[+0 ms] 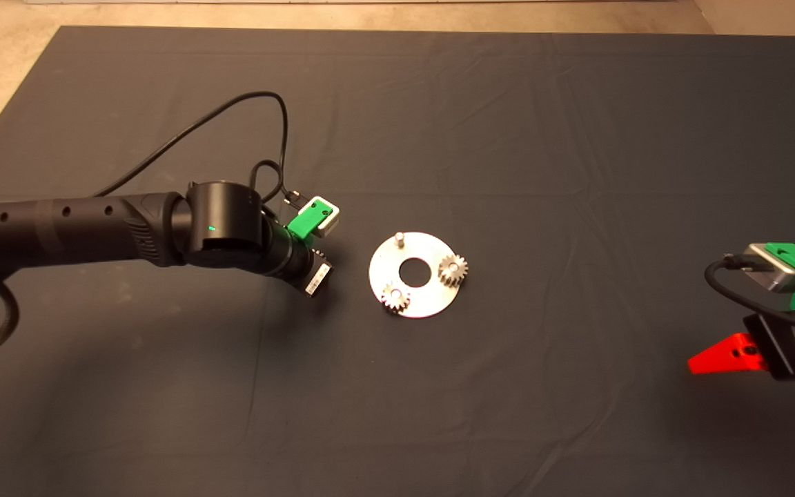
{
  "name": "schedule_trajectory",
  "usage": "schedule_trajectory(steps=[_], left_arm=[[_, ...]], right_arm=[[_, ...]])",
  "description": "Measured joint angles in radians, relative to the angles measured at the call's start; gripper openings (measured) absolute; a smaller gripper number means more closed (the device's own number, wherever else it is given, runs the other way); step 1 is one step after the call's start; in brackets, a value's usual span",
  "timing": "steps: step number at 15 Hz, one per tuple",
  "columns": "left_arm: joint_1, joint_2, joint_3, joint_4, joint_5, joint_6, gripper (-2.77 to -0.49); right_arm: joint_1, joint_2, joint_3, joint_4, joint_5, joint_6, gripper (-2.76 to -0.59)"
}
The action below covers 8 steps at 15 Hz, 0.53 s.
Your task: Install three planetary gears onto the carrier pins
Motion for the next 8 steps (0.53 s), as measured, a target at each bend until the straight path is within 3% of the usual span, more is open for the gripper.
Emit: schedule_trajectory(steps=[5,8], left_arm=[[-0.029,0.0,0.004,0.0,0.008,0.0,-2.28],[-0.03,0.0,0.012,0.0,0.011,0.0,-2.33]], right_arm=[[0.0,0.0,0.0,0.002,0.002,0.0,-1.15],[0.0,0.0,0.0,0.004,0.002,0.0,-1.15]])
